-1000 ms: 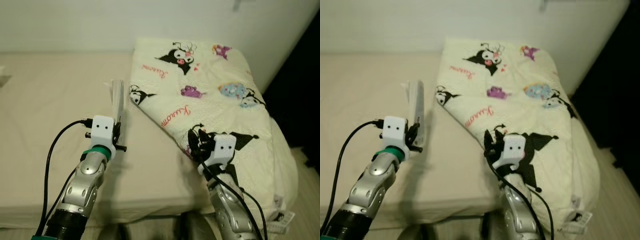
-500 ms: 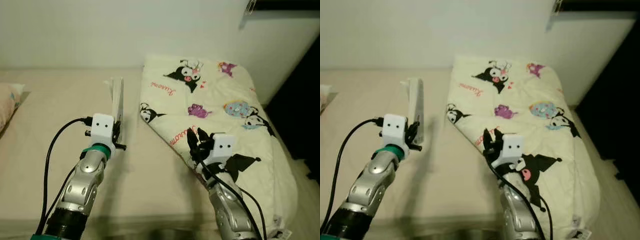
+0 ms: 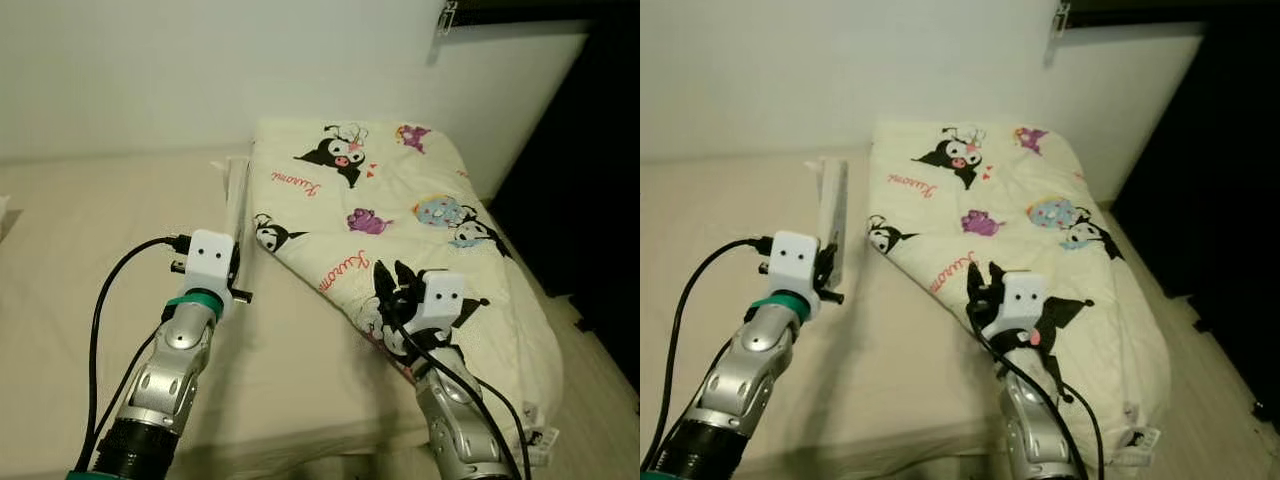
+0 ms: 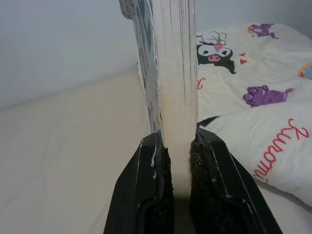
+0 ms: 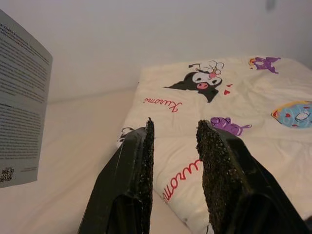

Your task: Clean up the room

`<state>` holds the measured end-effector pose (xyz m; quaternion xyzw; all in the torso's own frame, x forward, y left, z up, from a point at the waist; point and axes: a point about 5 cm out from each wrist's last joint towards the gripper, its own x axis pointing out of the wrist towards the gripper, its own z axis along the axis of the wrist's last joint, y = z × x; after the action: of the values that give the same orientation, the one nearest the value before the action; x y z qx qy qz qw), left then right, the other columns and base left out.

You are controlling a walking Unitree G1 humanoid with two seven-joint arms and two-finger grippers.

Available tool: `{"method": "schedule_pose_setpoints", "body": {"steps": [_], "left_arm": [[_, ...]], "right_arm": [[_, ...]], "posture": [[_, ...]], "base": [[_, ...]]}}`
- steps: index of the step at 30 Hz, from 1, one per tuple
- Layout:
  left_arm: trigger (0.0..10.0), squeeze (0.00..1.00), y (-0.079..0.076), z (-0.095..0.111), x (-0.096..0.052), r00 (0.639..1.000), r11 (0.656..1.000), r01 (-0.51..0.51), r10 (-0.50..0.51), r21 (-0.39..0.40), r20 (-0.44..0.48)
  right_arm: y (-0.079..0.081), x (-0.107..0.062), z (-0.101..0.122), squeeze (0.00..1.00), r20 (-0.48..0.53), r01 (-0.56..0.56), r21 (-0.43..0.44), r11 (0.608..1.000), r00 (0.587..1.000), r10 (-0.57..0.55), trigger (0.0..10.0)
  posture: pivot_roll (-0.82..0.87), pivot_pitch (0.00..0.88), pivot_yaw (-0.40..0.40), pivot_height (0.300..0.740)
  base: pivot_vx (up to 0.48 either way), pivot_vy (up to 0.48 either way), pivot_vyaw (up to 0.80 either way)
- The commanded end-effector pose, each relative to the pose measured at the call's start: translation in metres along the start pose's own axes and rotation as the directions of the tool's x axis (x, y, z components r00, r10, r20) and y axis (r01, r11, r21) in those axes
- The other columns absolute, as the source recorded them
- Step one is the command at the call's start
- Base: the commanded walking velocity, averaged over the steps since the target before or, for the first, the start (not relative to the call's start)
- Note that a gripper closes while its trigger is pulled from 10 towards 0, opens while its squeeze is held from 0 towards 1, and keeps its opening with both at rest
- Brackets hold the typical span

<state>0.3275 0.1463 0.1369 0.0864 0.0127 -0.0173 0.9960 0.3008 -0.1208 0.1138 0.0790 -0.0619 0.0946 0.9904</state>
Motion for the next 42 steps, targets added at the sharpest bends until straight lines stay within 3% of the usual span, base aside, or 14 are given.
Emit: {"method": "schedule_pose_setpoints", "body": {"steps": [1,7,14,42], "left_arm": [[10.0,0.00,0.004,-0.005,-0.002,0.999,0.999,-0.038,0.038,0.024,0.003],[10.0,0.00,0.016,-0.014,-0.004,0.989,0.987,-0.147,0.148,0.063,-0.014],[10.0,0.00,0.021,-0.017,-0.010,0.981,0.978,-0.193,0.194,0.078,0.004],[10.0,0.00,0.021,-0.017,-0.012,0.978,0.971,-0.209,0.208,0.112,0.028]], "right_arm": [[0.000,0.001,-0.003,0.00,-0.006,0.001,-0.005,1.000,1.000,-0.001,10.0],[0.005,0.008,-0.002,0.00,-0.004,-0.035,-0.005,0.999,0.999,0.035,10.0],[0.009,0.013,-0.003,0.00,-0.010,-0.066,-0.007,0.998,0.998,0.066,10.0],[0.009,0.012,-0.010,0.00,-0.012,-0.065,-0.003,0.998,0.998,0.065,10.0]], "posture": [[-0.06,0.028,0.071,0.740],[-0.05,0.027,0.068,0.740],[-0.03,0.024,0.047,0.740],[-0.02,0.033,0.051,0.740]], "base": [[0.000,0.000,0.00],[0.000,0.000,0.00],[0.000,0.046,0.00],[0.000,0.373,0.00]]}}
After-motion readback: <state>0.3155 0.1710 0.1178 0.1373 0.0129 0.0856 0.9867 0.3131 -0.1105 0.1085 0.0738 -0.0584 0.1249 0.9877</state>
